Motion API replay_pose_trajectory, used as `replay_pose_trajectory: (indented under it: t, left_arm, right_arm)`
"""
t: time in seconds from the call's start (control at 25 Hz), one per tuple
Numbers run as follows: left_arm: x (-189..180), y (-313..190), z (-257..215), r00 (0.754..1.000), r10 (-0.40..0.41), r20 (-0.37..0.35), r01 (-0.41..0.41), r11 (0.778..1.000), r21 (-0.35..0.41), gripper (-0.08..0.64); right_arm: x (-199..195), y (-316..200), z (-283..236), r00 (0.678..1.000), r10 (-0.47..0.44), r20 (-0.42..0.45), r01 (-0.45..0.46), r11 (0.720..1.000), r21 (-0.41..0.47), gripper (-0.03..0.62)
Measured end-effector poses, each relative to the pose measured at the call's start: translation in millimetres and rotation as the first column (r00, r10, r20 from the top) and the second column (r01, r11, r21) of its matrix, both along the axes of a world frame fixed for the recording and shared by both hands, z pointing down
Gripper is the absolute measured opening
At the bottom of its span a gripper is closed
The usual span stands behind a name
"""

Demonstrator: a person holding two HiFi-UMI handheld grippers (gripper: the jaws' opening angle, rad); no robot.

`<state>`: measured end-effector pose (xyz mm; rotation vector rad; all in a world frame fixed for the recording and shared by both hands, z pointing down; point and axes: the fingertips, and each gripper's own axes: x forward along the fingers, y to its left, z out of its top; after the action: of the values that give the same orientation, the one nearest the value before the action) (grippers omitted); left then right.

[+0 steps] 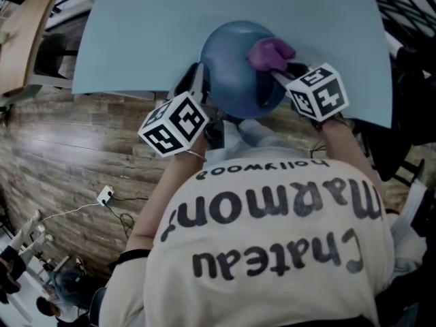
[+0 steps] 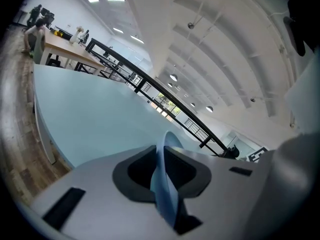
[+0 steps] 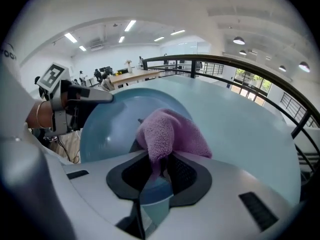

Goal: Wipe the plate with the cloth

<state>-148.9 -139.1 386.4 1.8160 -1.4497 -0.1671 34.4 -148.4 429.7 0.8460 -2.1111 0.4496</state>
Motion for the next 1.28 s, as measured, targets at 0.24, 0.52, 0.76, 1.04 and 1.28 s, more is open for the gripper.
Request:
replay_pose_trajectory:
  t: [0.24, 0.52, 0.76, 1.04, 1.28]
  left_arm:
    - [0.9, 0.1, 2.8, 1.000, -0.017, -0.020, 0.016, 1.000, -0.007, 0.046]
    - [6.1, 0.3, 1.8, 1.000, -0.001, -0.024, 0.001, 1.000, -0.005, 0.046]
    - [6.8, 6.7, 5.7, 1.000, 0.003, -0.026, -0.003, 1.000, -0.029, 0.046]
    - [2.4, 4.8, 12.7, 0.998, -0.012, -0.054, 0.009, 0.998, -0.057, 0.046]
    - [-3.8, -0.8, 13.1, 0.998, -0.033, -0.053, 0.030, 0.998, -0.063, 0.044]
  right_arm:
    - [-40.7, 7.0, -16.8, 0.995, -0.058, 0.081, 0.055, 0.998, 0.040, 0.107]
    - [-99.3, 31.7, -16.7, 0.963, -0.185, 0.195, 0.182, 0.983, 0.030, 0.107]
    - [-112.8, 46.6, -8.4, 0.945, -0.286, 0.158, 0.283, 0.958, 0.041, 0.107]
    - [-108.9, 54.0, 1.6, 0.930, -0.348, 0.116, 0.349, 0.937, 0.016, 0.107]
    - [-96.1, 62.2, 13.3, 0.934, -0.353, 0.048, 0.355, 0.935, -0.029, 0.107]
